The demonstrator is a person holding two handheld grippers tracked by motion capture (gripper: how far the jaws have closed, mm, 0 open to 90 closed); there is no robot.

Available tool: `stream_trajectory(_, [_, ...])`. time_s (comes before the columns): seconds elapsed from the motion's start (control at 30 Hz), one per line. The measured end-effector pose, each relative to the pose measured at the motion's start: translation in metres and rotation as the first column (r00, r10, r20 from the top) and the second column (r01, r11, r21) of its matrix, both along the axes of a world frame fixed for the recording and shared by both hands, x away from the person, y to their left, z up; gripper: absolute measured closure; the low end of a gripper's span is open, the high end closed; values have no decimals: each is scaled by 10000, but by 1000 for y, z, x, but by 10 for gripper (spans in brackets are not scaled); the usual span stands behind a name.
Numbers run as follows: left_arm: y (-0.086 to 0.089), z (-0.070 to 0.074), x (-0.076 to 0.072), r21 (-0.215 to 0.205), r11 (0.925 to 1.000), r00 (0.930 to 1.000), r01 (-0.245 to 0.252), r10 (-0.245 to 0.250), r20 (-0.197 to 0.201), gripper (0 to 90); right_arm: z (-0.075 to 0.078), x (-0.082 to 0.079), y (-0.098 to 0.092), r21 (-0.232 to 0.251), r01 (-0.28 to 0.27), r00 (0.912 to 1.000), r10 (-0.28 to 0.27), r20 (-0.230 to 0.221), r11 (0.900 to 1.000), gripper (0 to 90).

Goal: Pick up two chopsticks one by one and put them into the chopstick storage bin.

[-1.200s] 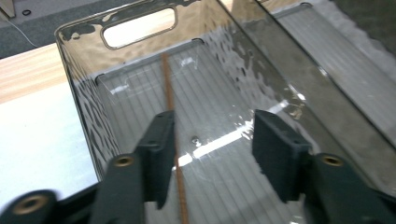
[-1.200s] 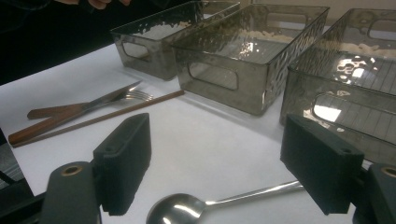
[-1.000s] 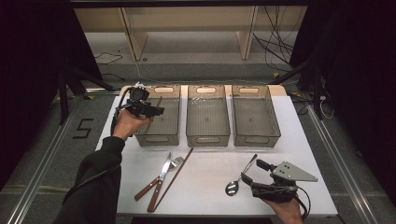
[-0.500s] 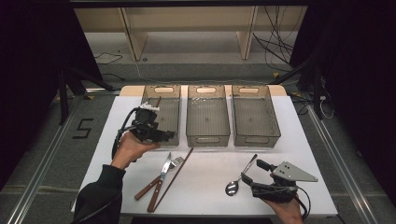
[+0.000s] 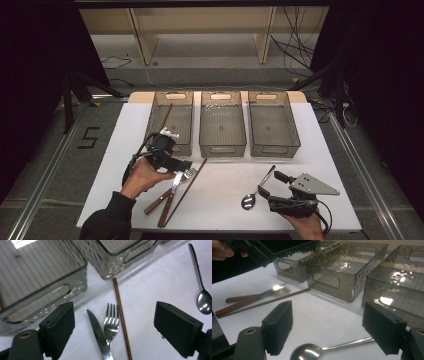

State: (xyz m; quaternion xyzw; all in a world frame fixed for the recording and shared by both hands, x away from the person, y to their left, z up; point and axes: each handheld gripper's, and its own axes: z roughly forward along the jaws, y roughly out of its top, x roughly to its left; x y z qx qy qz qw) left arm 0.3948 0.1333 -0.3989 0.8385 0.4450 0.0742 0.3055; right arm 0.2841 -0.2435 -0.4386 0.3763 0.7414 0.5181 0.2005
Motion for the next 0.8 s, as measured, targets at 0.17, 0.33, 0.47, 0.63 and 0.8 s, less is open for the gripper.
stream_trajectory(0.17, [-2,-10,-6,128,9999,9994,47,-42,-356,156,0,0,-1,-16,9,10000,-9,9,10000,252])
stream_trajectory(0.33, [-5,-18,-14,404,9990,9974,175,-146,-705,165,0,0,0,-27,1,10000,-1,21,10000,251])
stream_trajectory(0.47, [-10,-23,-20,707,9969,9953,340,-274,-925,211,0,0,0,-31,4,10000,-4,30,10000,251])
stream_trajectory(0.63, [-14,-26,-24,863,9945,9917,589,-484,-1187,295,0,0,0,-37,2,10000,-2,28,10000,251])
stream_trajectory(0.8, [-19,-30,-28,1090,9898,9861,915,-748,-1486,369,0,0,1,-56,7,10000,-7,33,10000,251])
